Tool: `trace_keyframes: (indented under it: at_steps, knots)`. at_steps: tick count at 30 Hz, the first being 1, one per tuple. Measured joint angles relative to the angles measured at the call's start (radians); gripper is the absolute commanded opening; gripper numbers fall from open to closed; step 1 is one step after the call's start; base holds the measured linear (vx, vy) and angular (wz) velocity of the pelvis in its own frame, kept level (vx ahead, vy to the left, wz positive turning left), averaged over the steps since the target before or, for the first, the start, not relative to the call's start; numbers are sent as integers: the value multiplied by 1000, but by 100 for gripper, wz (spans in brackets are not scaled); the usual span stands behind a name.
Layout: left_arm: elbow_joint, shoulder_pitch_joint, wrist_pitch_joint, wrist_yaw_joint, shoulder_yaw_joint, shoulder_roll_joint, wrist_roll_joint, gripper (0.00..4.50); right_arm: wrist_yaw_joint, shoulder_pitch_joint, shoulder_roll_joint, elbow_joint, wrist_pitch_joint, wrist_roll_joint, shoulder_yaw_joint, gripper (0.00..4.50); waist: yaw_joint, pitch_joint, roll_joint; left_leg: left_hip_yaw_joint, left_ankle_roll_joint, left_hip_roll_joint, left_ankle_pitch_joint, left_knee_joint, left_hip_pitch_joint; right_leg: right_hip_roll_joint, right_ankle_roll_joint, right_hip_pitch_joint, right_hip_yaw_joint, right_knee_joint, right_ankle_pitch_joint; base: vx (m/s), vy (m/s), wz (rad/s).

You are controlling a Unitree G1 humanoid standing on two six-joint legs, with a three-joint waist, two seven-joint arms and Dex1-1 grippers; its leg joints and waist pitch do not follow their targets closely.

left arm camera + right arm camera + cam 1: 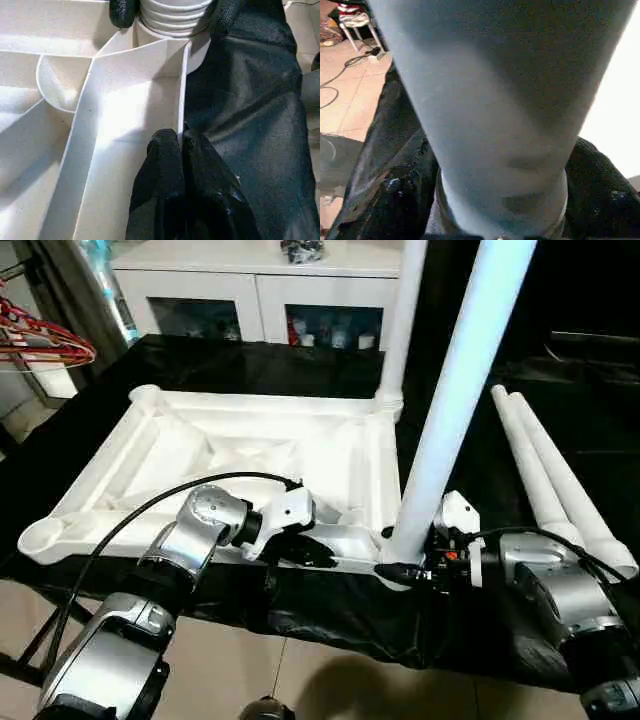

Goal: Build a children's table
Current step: Rotate leg to tighten

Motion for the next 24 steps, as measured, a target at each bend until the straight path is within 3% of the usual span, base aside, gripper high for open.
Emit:
trace_keyframes:
  at_steps: [5, 8, 13, 20, 22, 24]
  knots:
    - [0, 0, 9, 0, 3, -4, -3, 0, -13, 6, 16, -7, 20, 1, -16, 280, 3, 0, 0, 0, 0, 0, 0, 0, 0, 0, 0, 0, 0, 1, 0, 0, 0, 0]
    - [12, 0, 19, 35, 20, -5, 0, 0, -89, 6, 66, 18, 18, 1, -49, 276, -4, 0, -1, 0, 0, 1, 0, 1, 2, 0, 0, 0, 0, 3, 0, 0, 0, 0]
    - [25, -9, 57, 238, 44, -71, 29, 0, -386, -65, 174, 148, -9, -34, -129, 275, -31, 1, -5, 0, -1, 0, 1, 2, 4, 0, 0, 0, 1, 3, 0, 0, 0, 0]
    - [29, -24, 123, 462, 57, -169, 73, 0, -740, -138, 286, 260, -50, -86, -199, 274, -38, 1, -8, 0, -1, -1, 1, 1, 4, 0, -1, 1, 1, 2, 1, 0, 0, 0]
    - [26, -24, 144, 520, 60, -201, 83, 0, -831, -160, 315, 296, -64, -91, -222, 330, -38, 1, -8, 0, -1, -1, 1, 1, 4, 0, -2, 2, 2, 1, 2, 0, 0, 0]
    - [21, -24, 155, 545, 59, -215, 87, 0, -867, -163, 329, 304, -74, -90, -236, 347, -39, 1, -8, 0, -1, -1, 1, 1, 3, 0, -2, 2, 2, 1, 1, 0, 0, 0]
